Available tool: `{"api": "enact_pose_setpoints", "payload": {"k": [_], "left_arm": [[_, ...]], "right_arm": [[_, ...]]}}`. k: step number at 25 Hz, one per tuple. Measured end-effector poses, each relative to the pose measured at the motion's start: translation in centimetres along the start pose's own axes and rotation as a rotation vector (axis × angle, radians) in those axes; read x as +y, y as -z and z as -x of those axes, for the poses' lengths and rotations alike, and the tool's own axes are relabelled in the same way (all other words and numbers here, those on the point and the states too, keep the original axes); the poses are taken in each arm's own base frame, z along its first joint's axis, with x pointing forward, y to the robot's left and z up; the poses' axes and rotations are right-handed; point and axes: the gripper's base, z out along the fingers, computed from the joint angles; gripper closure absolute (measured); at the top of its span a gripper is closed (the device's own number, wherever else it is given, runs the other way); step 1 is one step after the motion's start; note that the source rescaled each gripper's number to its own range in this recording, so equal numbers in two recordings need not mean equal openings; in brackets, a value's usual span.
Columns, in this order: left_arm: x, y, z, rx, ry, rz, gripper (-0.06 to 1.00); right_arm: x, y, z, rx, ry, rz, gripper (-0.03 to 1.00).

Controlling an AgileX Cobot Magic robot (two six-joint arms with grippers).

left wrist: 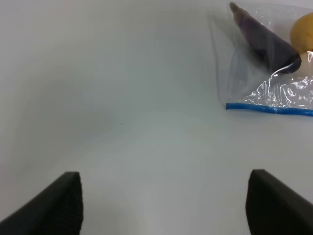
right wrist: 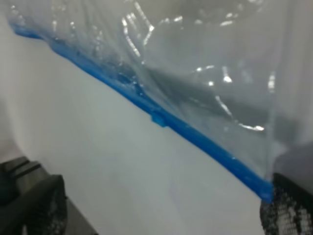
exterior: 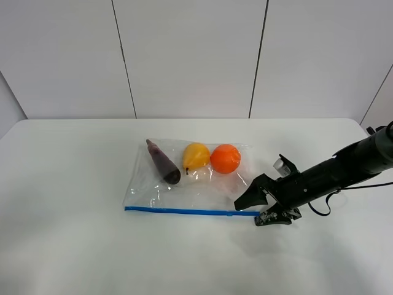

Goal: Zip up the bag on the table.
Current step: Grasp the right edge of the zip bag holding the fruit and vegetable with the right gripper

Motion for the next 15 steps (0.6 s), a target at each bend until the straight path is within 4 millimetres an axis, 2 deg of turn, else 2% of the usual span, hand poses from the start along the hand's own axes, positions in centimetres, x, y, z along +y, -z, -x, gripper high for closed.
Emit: {"api": "enact_pose_setpoints", "payload": {"k": [5, 15], "left_arm": [[0.0, 0.0, 0.0, 0.0, 0.0, 0.0, -0.05], [0.0, 0.0, 0.0, 0.0, 0.0, 0.0, -0.05]], "right_arm": [[-0.06, 0.02, 0.47, -0.049, -0.007, -0.008, 0.06], [-0.39, -0.59, 0.39, -0.035, -0.018, 0.031, 0.07]]}}
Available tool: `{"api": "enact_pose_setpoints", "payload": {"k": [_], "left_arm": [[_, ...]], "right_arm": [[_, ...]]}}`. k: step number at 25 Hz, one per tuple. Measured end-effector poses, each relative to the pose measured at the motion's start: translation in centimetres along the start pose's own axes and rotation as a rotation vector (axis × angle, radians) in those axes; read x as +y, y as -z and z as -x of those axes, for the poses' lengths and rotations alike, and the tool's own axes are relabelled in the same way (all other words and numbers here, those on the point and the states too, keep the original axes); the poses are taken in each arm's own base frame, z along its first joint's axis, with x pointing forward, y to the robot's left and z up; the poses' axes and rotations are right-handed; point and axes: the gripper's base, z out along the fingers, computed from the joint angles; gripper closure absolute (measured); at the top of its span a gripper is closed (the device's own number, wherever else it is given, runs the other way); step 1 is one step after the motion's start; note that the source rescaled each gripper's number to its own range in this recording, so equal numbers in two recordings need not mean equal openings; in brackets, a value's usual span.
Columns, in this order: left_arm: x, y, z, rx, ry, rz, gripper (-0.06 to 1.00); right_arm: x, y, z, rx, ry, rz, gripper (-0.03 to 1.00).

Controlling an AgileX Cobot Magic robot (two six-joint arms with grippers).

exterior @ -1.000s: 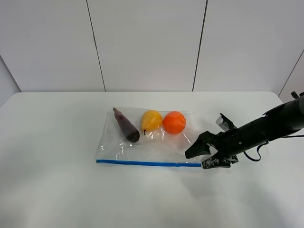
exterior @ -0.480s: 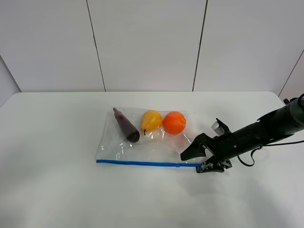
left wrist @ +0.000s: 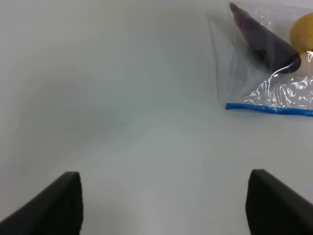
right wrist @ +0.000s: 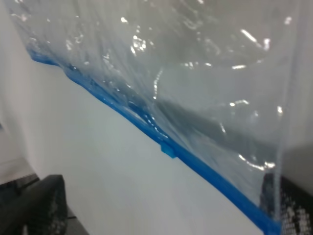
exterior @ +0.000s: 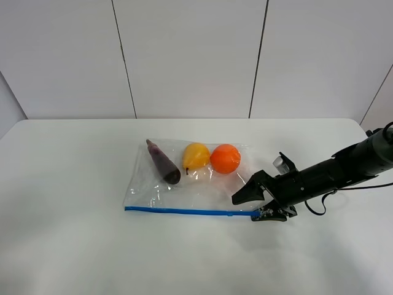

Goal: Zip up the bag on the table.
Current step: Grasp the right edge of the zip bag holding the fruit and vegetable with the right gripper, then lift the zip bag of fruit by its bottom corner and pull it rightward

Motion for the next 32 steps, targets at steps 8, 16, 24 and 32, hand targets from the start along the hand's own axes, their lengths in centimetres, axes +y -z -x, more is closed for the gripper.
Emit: {"api": "enact_pose_setpoints", "payload": {"k": [8, 16, 24, 32], "left_arm": [[0.0, 0.0, 0.0, 0.0, 0.0, 0.0, -0.05], [0.0, 0.0, 0.0, 0.0, 0.0, 0.0, -0.05], [0.0, 0.0, 0.0, 0.0, 0.0, 0.0, -0.05], [0.0, 0.0, 0.0, 0.0, 0.0, 0.0, -0.05]], "right_arm": [[-0.21, -0.2, 0.06, -0.004, 0.012, 0.002, 0.17], [-0.91, -0.38, 0.03, -0.003, 0.022, -0.049, 0.64], [-0.9, -0.38, 0.01, -0.001, 0.023, -0.048, 0.84], [-0.77, -0.46, -0.19, 0.02, 0.023, -0.023, 0.96]]}}
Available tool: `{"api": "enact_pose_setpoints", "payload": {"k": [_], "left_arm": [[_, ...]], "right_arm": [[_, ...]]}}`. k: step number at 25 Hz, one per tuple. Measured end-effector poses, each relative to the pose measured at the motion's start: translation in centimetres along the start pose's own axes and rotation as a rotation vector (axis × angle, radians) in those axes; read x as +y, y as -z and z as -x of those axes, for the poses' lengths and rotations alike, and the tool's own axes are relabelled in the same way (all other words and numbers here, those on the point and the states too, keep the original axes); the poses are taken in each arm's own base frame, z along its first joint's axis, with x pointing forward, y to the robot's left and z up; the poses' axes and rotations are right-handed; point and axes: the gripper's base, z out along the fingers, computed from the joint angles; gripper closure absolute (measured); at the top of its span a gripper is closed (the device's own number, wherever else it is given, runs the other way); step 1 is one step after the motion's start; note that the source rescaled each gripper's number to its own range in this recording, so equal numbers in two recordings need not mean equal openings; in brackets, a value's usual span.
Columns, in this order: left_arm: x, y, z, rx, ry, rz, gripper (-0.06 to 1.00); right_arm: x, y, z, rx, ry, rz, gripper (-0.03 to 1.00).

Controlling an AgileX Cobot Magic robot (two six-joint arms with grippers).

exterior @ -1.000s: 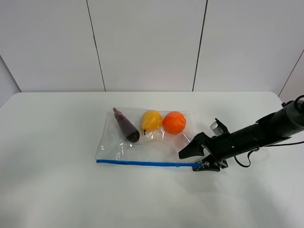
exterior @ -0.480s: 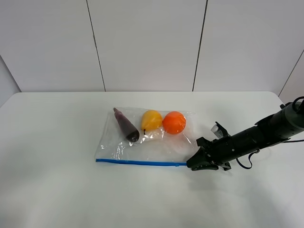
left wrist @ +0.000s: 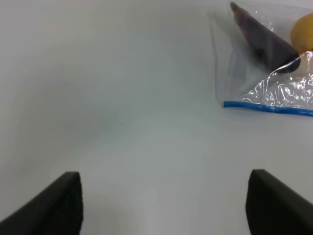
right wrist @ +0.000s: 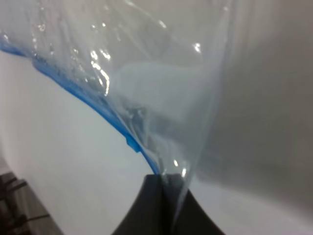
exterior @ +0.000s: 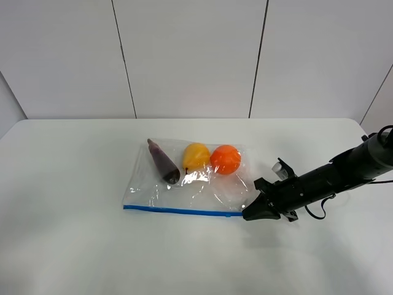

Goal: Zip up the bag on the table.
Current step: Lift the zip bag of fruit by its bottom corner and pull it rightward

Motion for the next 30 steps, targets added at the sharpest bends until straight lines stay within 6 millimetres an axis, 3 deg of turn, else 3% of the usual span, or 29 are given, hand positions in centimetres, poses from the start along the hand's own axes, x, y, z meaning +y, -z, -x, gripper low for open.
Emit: {"api": "enact_pose_setpoints", "payload": {"k": [6, 12, 19, 23, 26, 30], "left_arm": [[0.0, 0.0, 0.0, 0.0, 0.0, 0.0, -0.05], [0.0, 0.0, 0.0, -0.001, 0.0, 0.0, -0.05], [0.0, 0.0, 0.0, -0.002, 0.0, 0.0, -0.05], [0.0, 0.2, 0.3, -0.017, -0.011, 0.0, -0.05], [-0.2, 0.2, 2.3, -0.026, -0.085, -0.01, -0.05], [-1.1, -1.6, 7.3, 0.003, -0.192, -0.098, -0.05]], "right_arm": [[0.7, 0.1, -0.3, 0.033, 0.005, 0.064, 0.97], [2.9, 1.8, 0.0, 0.007, 0.04, 0.106, 0.97], [6.4, 4.1, 1.6, -0.004, 0.095, 0.206, 0.97], [7.2, 4.8, 2.6, -0.015, 0.098, 0.201, 0.97], [7.3, 5.0, 2.9, -0.014, 0.099, 0.194, 0.97], [7.4, 5.1, 2.9, -0.01, 0.095, 0.189, 0.97]]}}
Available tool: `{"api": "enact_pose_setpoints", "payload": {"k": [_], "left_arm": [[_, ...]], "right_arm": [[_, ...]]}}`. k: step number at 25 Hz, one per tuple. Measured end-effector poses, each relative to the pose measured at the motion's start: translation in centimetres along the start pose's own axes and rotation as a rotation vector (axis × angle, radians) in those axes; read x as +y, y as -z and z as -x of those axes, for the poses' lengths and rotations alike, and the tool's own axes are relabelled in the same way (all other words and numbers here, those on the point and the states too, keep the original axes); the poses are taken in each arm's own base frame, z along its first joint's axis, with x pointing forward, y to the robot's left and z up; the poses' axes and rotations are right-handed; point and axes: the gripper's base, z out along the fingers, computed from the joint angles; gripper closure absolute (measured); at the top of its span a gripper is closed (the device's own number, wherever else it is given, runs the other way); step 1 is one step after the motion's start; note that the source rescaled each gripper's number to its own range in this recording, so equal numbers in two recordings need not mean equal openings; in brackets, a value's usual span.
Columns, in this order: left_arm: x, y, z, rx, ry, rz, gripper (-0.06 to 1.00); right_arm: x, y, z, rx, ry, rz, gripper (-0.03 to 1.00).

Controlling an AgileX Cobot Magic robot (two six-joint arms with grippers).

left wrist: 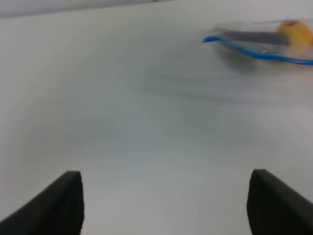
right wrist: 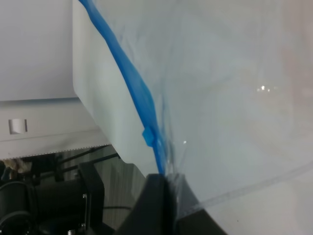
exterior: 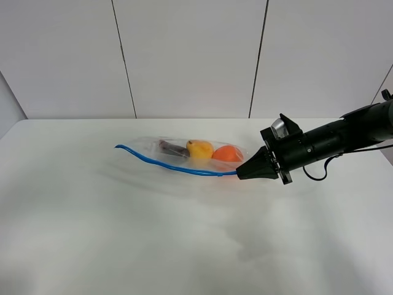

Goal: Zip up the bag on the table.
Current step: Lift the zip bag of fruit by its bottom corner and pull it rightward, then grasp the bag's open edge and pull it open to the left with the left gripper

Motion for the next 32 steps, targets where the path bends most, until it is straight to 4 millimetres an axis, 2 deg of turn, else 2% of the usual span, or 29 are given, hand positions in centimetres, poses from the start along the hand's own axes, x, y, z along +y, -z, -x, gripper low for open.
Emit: {"api": "enact_pose_setpoints", "payload": {"k": [3, 7, 9, 12, 15, 18, 25, 32], "left_arm": [[0.1, -3.0, 4.0, 0.046, -0.01, -0.116, -0.05], [0.3, -8.7, 8.8, 0.097, 0.007, -0.266, -0.05], [0.4, -11.9, 10.4, 0.123, 0.002, -0.344, -0.05], [-0.2, -15.8, 11.7, 0.135, -0.004, -0.451, -0.05], [-1.8, -18.5, 12.1, 0.116, -0.043, -0.521, -0.05], [-4.5, -20.4, 11.6, 0.149, -0.099, -0.598, -0.05], [-11.8, -22.4, 9.8, 0.181, -0.307, -0.756, -0.05], [-15.9, -25.3, 8.0, 0.097, -0.586, -0.739, -0.05]], "right_arm": [[0.0, 0.0, 0.0, 0.001, -0.005, -0.001, 0.97], [0.0, 0.0, 0.0, 0.002, -0.005, -0.002, 0.97], [0.0, 0.0, 0.0, 0.003, -0.006, -0.004, 0.97], [-0.1, 0.0, -0.1, 0.009, -0.006, -0.01, 0.97], [-0.1, 0.0, -0.1, 0.009, -0.01, -0.012, 0.97], [-0.1, 0.0, -0.1, 0.008, -0.011, -0.014, 0.97], [-0.2, 0.0, 0.0, 0.003, -0.018, -0.019, 0.97], [-0.2, 0.0, 0.0, 0.004, -0.021, -0.024, 0.97]]}}
